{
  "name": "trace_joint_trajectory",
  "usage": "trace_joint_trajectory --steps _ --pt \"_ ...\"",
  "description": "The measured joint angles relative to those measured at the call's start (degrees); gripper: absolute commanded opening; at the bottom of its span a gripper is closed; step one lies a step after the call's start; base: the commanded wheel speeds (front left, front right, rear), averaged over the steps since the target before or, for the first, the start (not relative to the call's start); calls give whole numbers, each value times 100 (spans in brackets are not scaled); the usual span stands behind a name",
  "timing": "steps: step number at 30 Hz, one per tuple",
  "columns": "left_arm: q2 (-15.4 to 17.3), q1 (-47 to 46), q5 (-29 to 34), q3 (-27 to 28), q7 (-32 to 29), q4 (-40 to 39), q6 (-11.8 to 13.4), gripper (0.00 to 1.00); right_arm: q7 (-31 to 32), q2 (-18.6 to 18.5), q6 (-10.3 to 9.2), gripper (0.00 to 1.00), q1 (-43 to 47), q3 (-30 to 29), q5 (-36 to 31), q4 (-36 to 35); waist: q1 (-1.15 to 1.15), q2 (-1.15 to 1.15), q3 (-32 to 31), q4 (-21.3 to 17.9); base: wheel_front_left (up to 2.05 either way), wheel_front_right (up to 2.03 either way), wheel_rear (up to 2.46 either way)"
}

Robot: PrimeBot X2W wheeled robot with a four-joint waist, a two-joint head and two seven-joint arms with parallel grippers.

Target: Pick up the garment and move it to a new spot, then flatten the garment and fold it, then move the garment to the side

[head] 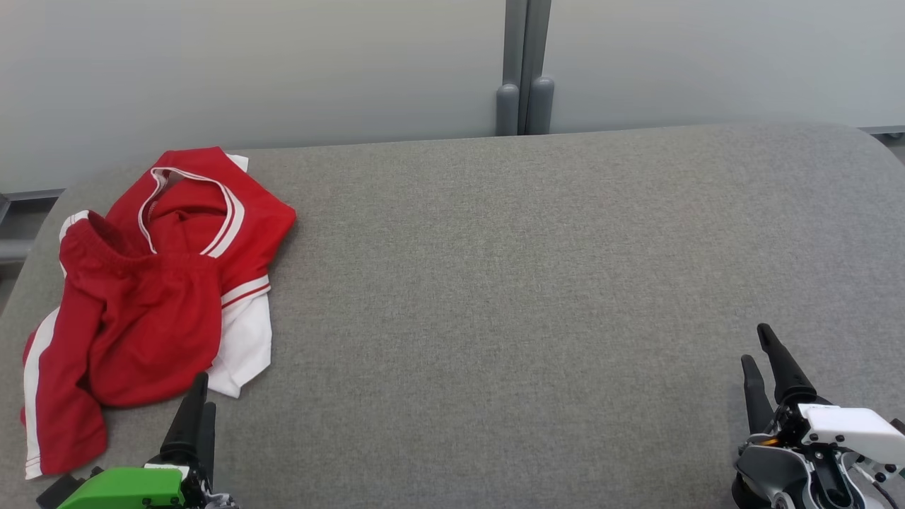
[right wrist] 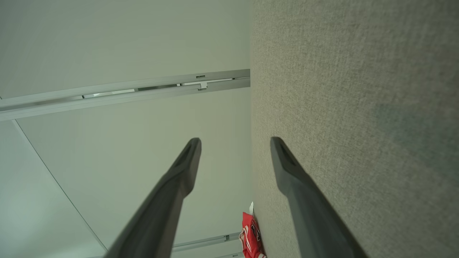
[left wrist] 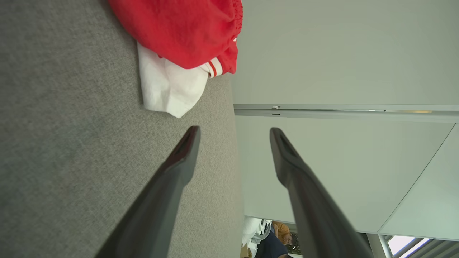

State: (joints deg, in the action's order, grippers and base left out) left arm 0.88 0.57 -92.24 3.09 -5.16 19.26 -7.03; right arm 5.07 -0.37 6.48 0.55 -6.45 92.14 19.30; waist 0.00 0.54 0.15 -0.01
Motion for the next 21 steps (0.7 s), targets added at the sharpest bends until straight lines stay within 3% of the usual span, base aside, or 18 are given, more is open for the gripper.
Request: trace_joint_trajectory --steps 7,21 --pt "1 0 180 -126 126 -112 0 100 -112 -5 0 100 -1 129 -257 -24 0 0 -7 -1 0 0 0" --pt "109 -18 1311 -299 378 -409 169 100 -378 -149 -55 100 -44 319 -1418 -363 0 0 -27 -3 0 0 0"
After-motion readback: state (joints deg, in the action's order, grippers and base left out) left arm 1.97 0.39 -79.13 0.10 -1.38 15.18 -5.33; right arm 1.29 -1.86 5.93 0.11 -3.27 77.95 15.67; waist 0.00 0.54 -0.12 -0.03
